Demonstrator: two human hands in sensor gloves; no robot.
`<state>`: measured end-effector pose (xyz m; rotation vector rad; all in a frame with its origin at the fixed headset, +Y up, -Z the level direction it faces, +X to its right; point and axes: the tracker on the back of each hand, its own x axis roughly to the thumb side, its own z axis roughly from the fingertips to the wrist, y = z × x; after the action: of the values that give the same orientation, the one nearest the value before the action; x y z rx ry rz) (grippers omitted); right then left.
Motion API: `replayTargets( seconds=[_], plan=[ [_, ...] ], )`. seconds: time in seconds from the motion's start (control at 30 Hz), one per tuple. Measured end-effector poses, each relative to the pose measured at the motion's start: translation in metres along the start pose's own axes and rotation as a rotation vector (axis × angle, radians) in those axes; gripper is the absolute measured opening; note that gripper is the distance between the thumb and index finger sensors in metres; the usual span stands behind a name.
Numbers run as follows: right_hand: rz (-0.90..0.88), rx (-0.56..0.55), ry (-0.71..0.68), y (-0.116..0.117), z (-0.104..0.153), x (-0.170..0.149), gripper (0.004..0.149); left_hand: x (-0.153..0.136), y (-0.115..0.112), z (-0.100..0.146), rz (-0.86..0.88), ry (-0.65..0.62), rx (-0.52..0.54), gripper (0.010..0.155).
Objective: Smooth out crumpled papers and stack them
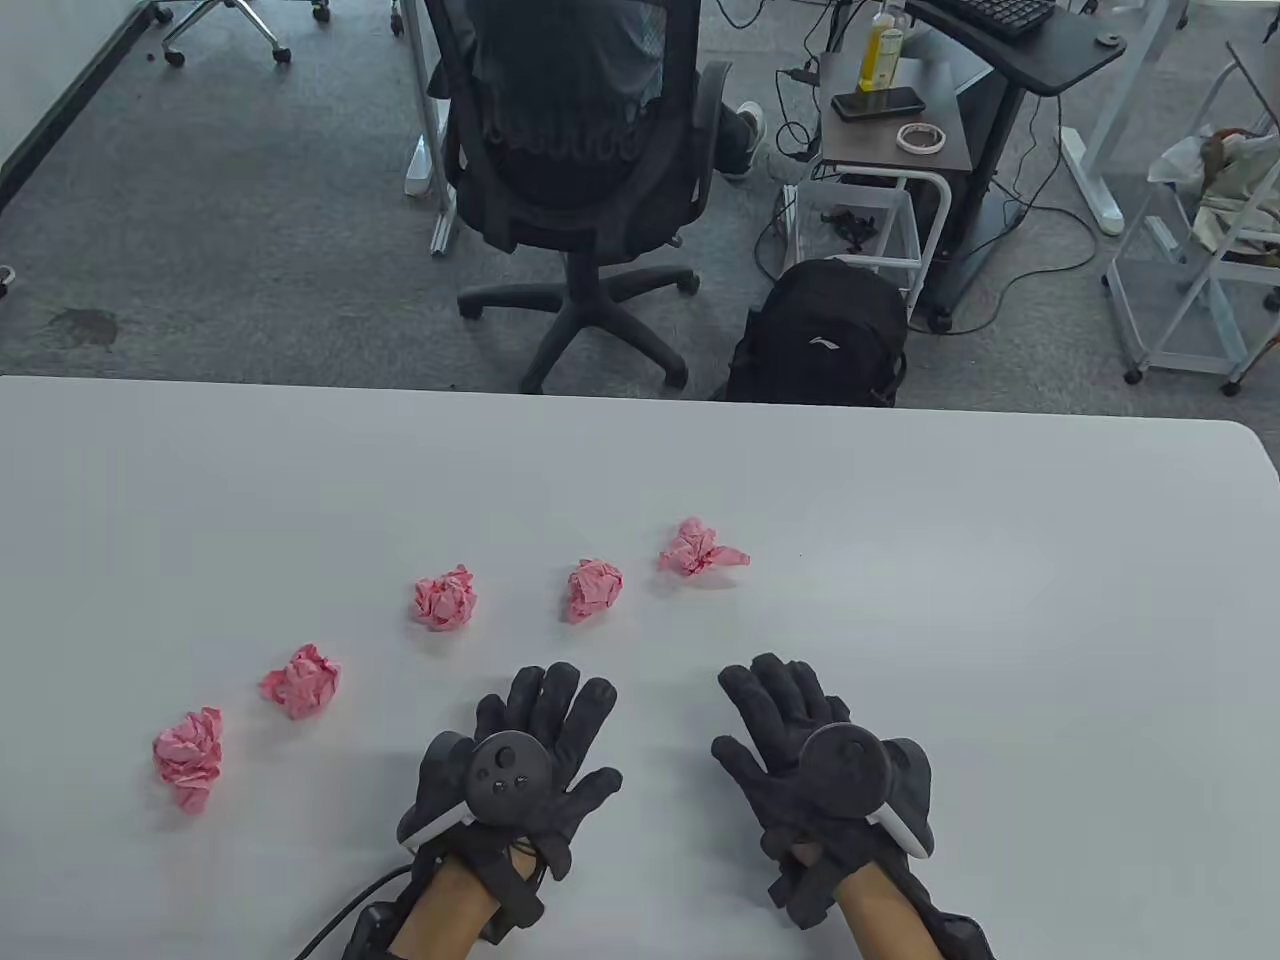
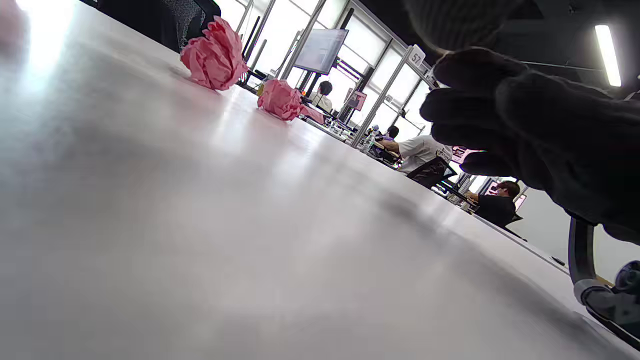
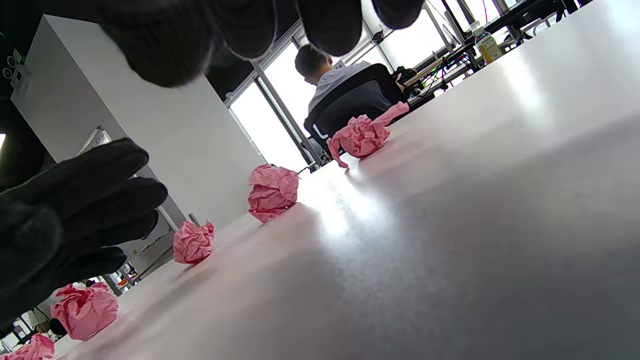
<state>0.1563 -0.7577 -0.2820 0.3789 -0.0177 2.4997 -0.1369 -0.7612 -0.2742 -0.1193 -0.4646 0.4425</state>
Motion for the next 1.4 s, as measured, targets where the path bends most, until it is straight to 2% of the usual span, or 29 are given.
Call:
replayTargets(
  seconds=[0.5, 0.93, 1.1, 1.23, 1.4],
  plan=[
    [0.035, 0.006, -0.008, 0.007, -0.001, 0.001, 0.066, 0.002, 0.003, 0.001, 0.029, -0.026, 0.009, 0.080],
    [0.062, 0.000, -0.017, 0.011, 0.001, 0.003, 0.065, -0.006, 0.006, 0.002, 0.053, 0.008, 0.029, 0.080],
    [0.046, -0.015, -0.027, 0.006, -0.003, 0.006, 0.065, -0.007, 0.007, 0.002, 0.063, 0.008, 0.031, 0.080],
    [0.053, -0.018, 0.006, -0.003, -0.035, 0.012, 0.065, -0.007, 0.011, 0.002, 0.078, 0.004, 0.052, 0.080],
    [0.083, -0.009, 0.097, -0.007, -0.100, 0.022, 0.067, -0.010, 0.013, 0.003, 0.089, 0.002, 0.065, 0.080]
  ],
)
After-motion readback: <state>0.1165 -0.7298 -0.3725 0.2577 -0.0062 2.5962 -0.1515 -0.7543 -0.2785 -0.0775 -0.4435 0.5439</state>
